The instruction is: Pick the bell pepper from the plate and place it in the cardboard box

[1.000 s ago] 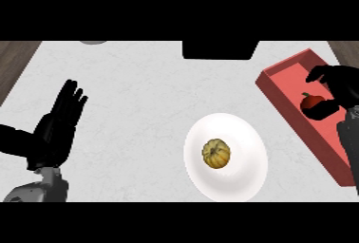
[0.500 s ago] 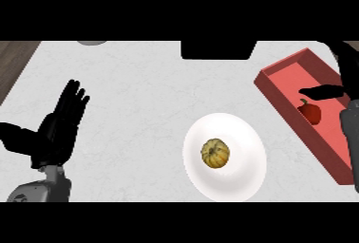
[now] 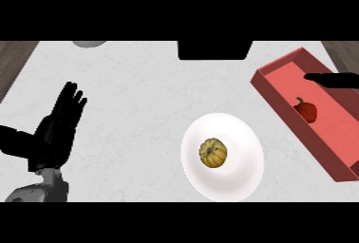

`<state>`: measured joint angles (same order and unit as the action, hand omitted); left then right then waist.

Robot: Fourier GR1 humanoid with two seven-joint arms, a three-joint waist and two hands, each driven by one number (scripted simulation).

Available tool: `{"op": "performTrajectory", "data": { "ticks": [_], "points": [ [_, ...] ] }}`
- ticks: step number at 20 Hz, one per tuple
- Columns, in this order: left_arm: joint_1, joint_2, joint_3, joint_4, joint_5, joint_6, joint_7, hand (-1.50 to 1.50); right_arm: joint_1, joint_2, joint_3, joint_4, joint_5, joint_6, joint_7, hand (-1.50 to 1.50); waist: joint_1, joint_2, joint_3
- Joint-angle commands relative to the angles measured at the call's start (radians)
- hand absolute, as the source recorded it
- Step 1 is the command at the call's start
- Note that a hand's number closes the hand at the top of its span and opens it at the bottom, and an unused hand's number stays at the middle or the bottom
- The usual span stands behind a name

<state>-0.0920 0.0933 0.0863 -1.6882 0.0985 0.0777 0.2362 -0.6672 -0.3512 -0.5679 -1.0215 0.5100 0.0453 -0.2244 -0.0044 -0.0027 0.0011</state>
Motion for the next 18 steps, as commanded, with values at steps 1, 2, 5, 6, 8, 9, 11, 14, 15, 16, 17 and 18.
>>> {"op": "performTrajectory", "data": {
  "ticks": [1,2,5,6,8,9,11,14,15,16,17,18],
  "points": [
    [0.032,-0.005,-0.005,-0.031,-0.006,0.001,-0.015,0.00,0.007,-0.036,-0.113,0.032,-0.176,0.114,-0.001,-1.50,0.003,0.000,0.000],
    [-0.001,0.047,0.049,-0.032,0.048,-0.032,0.035,0.00,0.037,-0.030,-0.133,0.017,-0.205,0.119,-0.014,-1.50,0.000,0.000,0.000],
    [-0.026,-0.015,-0.010,-0.018,-0.010,0.027,0.032,0.00,0.041,-0.081,-0.175,0.049,-0.269,0.140,-0.018,-1.50,0.002,0.002,0.000],
    [0.011,0.034,0.013,-0.051,0.005,-0.012,0.048,0.00,0.032,-0.142,-0.207,0.089,-0.293,0.165,-0.033,-1.50,0.009,0.003,0.000],
    [-0.038,-0.003,0.009,0.039,-0.008,0.012,-0.002,0.00,0.071,-0.136,-0.200,0.076,-0.322,0.158,-0.060,-1.50,0.003,0.004,-0.001],
    [0.010,0.009,0.000,-0.027,0.008,-0.015,0.016,0.00,0.073,-0.144,-0.207,0.063,-0.339,0.147,-0.050,-1.50,0.006,0.002,-0.001],
    [-0.020,0.036,0.044,0.006,0.046,-0.041,0.013,0.00,0.045,-0.229,-0.227,0.209,-0.349,0.160,-0.114,-1.50,0.012,0.005,0.000],
    [-0.026,-0.009,-0.009,0.012,-0.023,0.014,-0.002,0.00,0.107,-0.239,-0.209,0.177,-0.399,0.193,-0.132,-1.50,0.006,0.003,-0.001],
    [-0.062,-0.018,-0.016,0.033,-0.039,0.036,0.006,0.00,0.105,-0.239,-0.222,0.257,-0.400,0.172,-0.194,-1.50,0.008,0.005,0.000],
    [0.009,-0.015,0.004,0.031,-0.002,-0.003,-0.033,0.00,0.147,-0.221,-0.209,0.190,-0.422,0.182,-0.173,-1.50,0.006,0.003,-0.001],
    [-0.055,0.023,0.024,0.023,0.018,-0.017,0.030,0.00,0.097,-0.306,-0.208,0.328,-0.400,0.192,-0.218,-1.50,0.012,0.006,0.000],
    [-0.024,-0.001,0.003,-0.017,-0.001,0.009,0.035,0.00,0.149,-0.301,-0.222,0.281,-0.435,0.229,-0.221,-1.50,0.009,0.004,0.000]
  ]
}}
